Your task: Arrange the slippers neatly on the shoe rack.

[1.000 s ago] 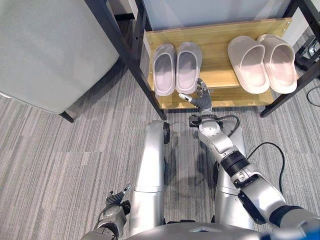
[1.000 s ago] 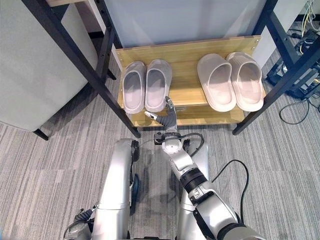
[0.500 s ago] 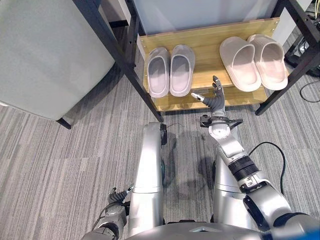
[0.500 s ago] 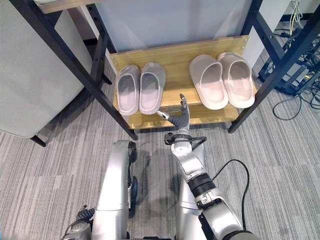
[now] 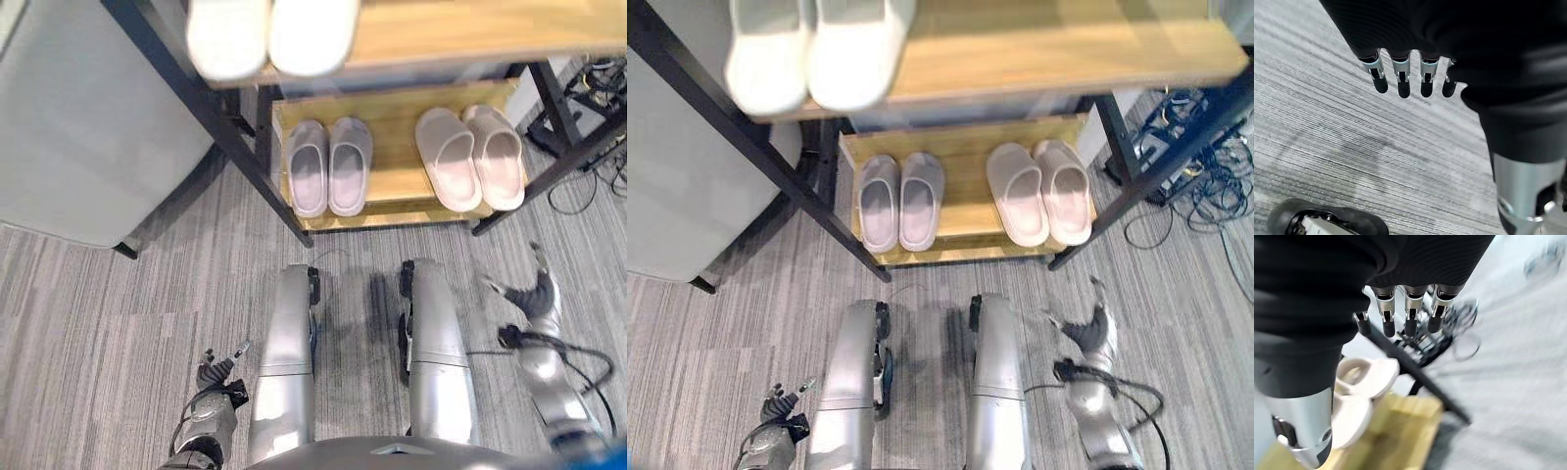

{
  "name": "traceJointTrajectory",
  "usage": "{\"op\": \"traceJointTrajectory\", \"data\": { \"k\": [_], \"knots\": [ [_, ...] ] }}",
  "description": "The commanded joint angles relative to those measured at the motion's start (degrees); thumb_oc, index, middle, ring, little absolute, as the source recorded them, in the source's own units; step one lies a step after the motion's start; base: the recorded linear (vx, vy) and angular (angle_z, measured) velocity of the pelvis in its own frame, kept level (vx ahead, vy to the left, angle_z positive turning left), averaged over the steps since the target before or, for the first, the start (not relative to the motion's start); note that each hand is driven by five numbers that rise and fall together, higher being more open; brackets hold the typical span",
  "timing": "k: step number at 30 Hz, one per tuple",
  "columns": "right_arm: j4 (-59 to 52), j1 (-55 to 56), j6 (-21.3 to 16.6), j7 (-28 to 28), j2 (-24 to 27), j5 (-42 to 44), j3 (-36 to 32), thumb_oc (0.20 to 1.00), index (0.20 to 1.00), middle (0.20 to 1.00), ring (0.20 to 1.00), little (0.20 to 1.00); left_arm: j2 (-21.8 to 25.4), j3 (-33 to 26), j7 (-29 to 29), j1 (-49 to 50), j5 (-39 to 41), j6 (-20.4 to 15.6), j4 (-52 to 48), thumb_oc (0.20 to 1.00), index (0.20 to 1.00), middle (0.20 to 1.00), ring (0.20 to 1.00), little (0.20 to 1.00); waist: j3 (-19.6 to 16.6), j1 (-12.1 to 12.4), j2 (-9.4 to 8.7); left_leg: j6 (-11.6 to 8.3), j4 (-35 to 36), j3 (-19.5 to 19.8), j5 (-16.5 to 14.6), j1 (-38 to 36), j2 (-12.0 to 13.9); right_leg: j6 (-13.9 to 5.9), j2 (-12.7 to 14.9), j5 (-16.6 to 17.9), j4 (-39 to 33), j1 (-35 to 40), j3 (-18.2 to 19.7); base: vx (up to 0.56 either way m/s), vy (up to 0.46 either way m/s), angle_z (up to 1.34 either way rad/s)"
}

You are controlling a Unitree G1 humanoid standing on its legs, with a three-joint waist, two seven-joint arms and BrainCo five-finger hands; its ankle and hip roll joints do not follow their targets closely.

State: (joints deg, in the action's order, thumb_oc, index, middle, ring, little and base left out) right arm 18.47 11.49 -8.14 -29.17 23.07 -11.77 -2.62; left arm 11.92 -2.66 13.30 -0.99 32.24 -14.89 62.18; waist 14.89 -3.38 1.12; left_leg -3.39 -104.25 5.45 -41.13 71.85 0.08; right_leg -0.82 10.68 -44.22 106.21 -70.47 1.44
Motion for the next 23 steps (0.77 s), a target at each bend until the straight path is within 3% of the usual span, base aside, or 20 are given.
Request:
{"op": "traceJointTrajectory", "data": {
  "k": [1,2,3,6,8,9,11,12,15,16,18,23],
  "knots": [
    [4.1,-4.2,-1.1,-0.4,-1.9,1.9,1.5,1.0,1.0,1.0,1.0,1.0,-0.8,1.4,-2.8,2.3,0.9,-1.5,3.5,1.0,1.0,1.0,1.0,1.0,-3.9,2.1,-1.51,4.16,10.8,0.8,8.7,-0.6,0.7,-0.21,3.7,11.0,-10.7,3.5,0.0,-0.08,0.066,-0.09],
    [9.2,-4.7,-1.1,-0.4,-2.3,3.8,1.2,1.0,1.0,1.0,1.0,1.0,-0.7,1.5,-3.3,2.1,0.5,-1.2,4.0,1.0,1.0,1.0,1.0,1.0,-4.5,2.2,-1.82,4.23,14.2,0.7,10.0,-2.9,0.9,-0.2,3.7,11.5,-13.9,5.3,-0.9,-0.11,0.076,-0.07],
    [17.9,-6.0,-1.5,0.5,-3.0,7.7,1.4,1.0,1.0,1.0,1.0,1.0,-0.2,2.3,-3.9,1.6,-1.0,-0.9,5.0,1.0,1.0,1.0,1.0,1.0,-5.1,2.6,-2.56,4.16,22.9,0.6,12.9,-9.0,1.4,0.09,4.0,13.1,-23.1,11.1,-2.8,-0.05,0.014,0.0],
    [25.4,-6.9,-1.3,1.1,-3.3,9.8,1.6,1.0,1.0,1.0,1.0,1.0,-0.1,3.0,-4.4,1.8,-2.4,-0.5,5.7,1.0,1.0,1.0,1.0,1.0,-5.1,2.8,-2.64,4.14,28.2,0.3,14.6,-12.9,1.5,-0.12,4.0,14.6,-28.5,15.0,-4.2,-0.05,0.013,0.13],
    [48.1,-8.7,-0.1,6.9,-5.7,18.4,1.0,1.0,1.0,1.0,1.0,1.0,0.1,6.6,-6.1,2.2,-9.9,1.2,10.1,1.0,1.0,1.0,1.0,1.0,-7.0,3.1,-3.3,3.01,45.4,-0.1,20.4,-26.3,1.2,-1.52,3.0,19.9,-46.9,29.4,-8.9,0.05,-0.026,0.14],
    [52.1,-8.8,0.3,8.0,-6.3,19.3,1.0,1.0,1.0,1.0,1.0,1.0,-0.1,6.9,-6.5,2.4,-11.1,1.6,11.0,1.0,1.0,1.0,1.0,1.0,-7.7,3.2,-3.45,2.94,49.8,0.0,22.1,-30.1,1.6,-1.71,2.4,20.9,-51.5,33.4,-9.8,0.08,-0.024,0.31],
    [58.1,-8.5,2.1,9.7,-6.1,17.7,2.1,1.0,1.0,1.0,1.0,1.0,-0.1,7.8,-7.0,3.0,-15.1,2.6,12.8,1.0,1.0,1.0,1.0,1.0,-8.8,3.2,-3.85,3.06,59.8,-0.1,25.7,-37.6,1.3,-2.51,2.0,25.5,-60.2,40.5,-11.6,0.08,-0.015,0.5],
    [63.9,-7.7,4.9,12.0,-6.1,11.6,5.6,1.0,1.0,1.0,1.0,1.0,0.1,9.1,-7.6,3.7,-19.0,3.0,13.1,1.0,1.0,1.0,1.0,1.0,-9.6,3.6,-3.92,2.41,67.3,0.0,29.2,-44.0,1.2,-3.55,1.3,28.3,-67.5,47.2,-13.0,0.17,-0.03,0.19],
    [69.3,-4.9,6.6,17.4,-6.3,13.0,3.0,1.0,1.0,1.0,1.0,1.0,0.1,10.6,-9.4,5.0,-23.5,3.5,13.1,1.0,1.0,1.0,1.0,1.0,-11.7,3.3,-3.57,1.58,81.7,-0.8,34.6,-55.3,1.6,-5.31,0.2,32.9,-79.2,57.4,-14.7,0.16,-0.031,-0.06],
    [69.3,-4.9,6.6,17.4,-6.3,13.0,3.0,1.0,1.0,1.0,1.0,1.0,0.1,10.6,-9.4,5.0,-23.5,3.5,13.1,1.0,1.0,1.0,1.0,1.0,-11.8,3.3,-3.57,1.58,81.9,-0.7,34.8,-55.3,1.6,-5.31,0.2,33.1,-79.4,57.4,-14.8,0.09,-0.015,0.08],
    [69.7,-4.7,7.1,19.9,-6.1,15.6,0.8,1.0,1.0,1.0,1.0,1.0,-0.4,10.5,-10.1,4.7,-23.6,3.9,13.7,1.0,1.0,1.0,1.0,1.0,-13.5,3.0,-2.91,0.55,93.7,-1.9,40.1,-64.3,1.9,-6.45,-1.7,37.2,-88.5,63.7,-14.8,0.09,-0.049,-0.04],
    [66.0,-6.6,6.3,21.3,-7.3,15.9,4.9,1.0,1.0,1.0,1.0,1.0,-1.8,12.2,-10.0,2.0,-24.4,4.4,13.9,1.0,1.0,1.0,1.0,1.0,-16.1,3.6,-2.55,0.38,106.5,-3.4,44.2,-73.9,3.2,-7.02,-4.2,41.3,-100.4,71.8,-13.7,0.02,-0.1,-0.26]
  ]
}}
